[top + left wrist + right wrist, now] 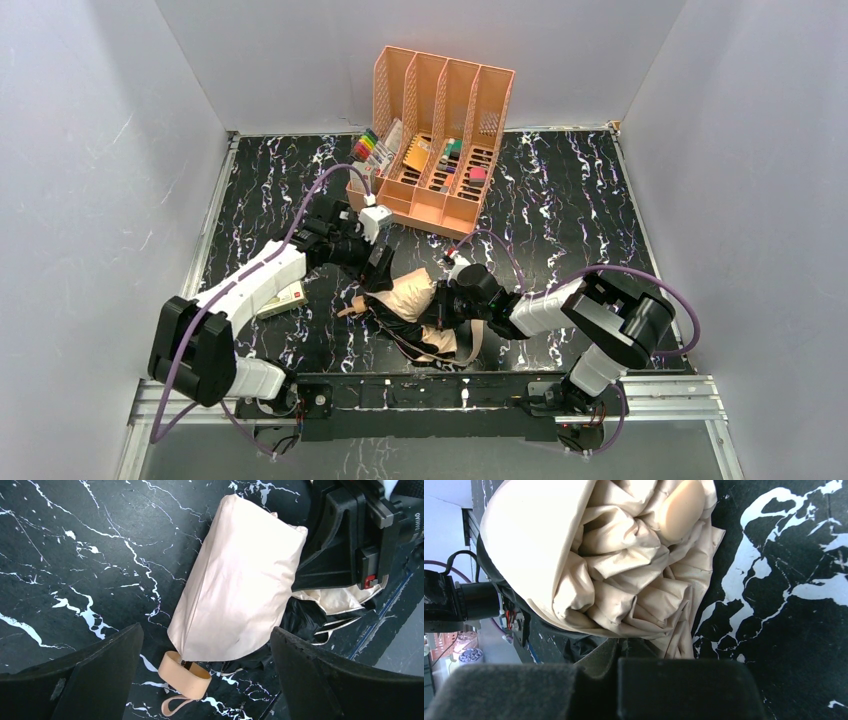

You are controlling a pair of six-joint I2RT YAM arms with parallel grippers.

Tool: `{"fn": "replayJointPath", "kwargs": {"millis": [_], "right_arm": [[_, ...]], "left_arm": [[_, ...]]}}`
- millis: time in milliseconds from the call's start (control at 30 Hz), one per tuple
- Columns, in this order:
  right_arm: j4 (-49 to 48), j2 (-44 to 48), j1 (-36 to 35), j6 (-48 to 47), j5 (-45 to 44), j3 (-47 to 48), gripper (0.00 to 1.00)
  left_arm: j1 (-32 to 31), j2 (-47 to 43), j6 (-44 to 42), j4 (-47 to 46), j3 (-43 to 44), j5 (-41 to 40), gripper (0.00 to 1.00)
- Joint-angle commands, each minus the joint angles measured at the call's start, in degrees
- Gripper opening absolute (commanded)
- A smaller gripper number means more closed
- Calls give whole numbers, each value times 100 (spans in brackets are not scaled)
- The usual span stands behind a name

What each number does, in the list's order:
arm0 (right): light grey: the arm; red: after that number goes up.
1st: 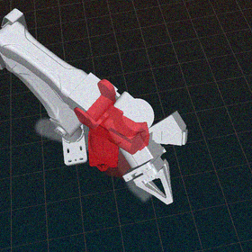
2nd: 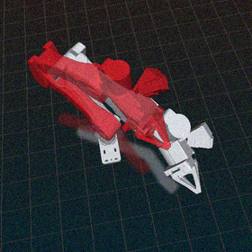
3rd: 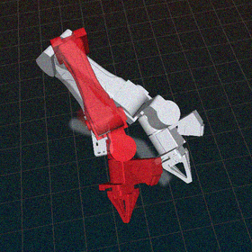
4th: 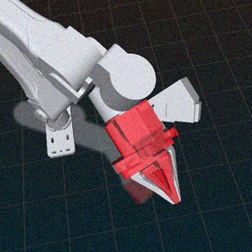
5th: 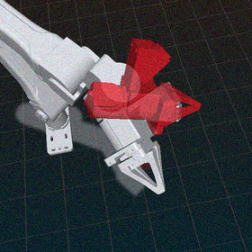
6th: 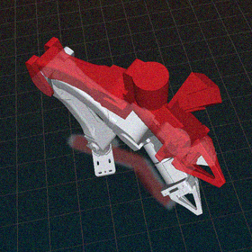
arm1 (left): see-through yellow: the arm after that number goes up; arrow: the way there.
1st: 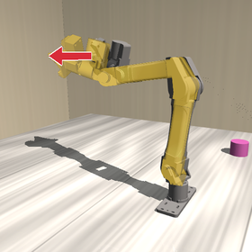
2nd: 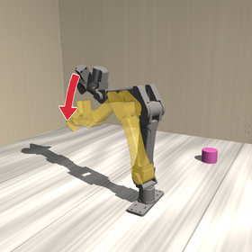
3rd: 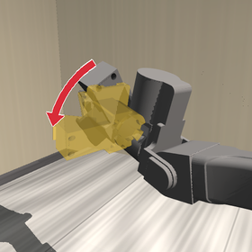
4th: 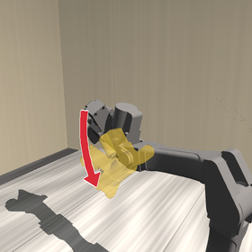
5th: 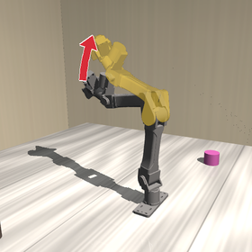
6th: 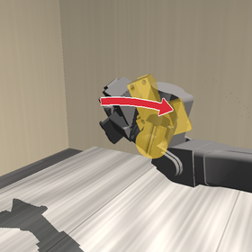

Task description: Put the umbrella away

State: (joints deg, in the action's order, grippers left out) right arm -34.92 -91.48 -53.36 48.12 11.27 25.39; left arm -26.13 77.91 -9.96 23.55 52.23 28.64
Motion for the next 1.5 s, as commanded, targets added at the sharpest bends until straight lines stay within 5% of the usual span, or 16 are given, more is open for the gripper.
{"fn": "replayJointPath", "kwargs": {"millis": [0,733,1200,1333,1467], "right_arm": [[1013,-274,-7,-256,-82,-150,2],[1024,-207,-7,-294,-74,-149,2],[1159,583,147,-142,-251,-369,3],[1578,1133,350,-589,-133,-281,12],[2228,1793,874,-1050,217,-202,24]], "left_arm": [[91,191,95,185,69,297,98],[-41,1975,-217,604,262,1612,96],[-1225,2158,-36,577,380,-556,26],[-1415,2225,24,476,489,-1200,6],[-1535,2204,-14,252,616,-1657,0]]}}
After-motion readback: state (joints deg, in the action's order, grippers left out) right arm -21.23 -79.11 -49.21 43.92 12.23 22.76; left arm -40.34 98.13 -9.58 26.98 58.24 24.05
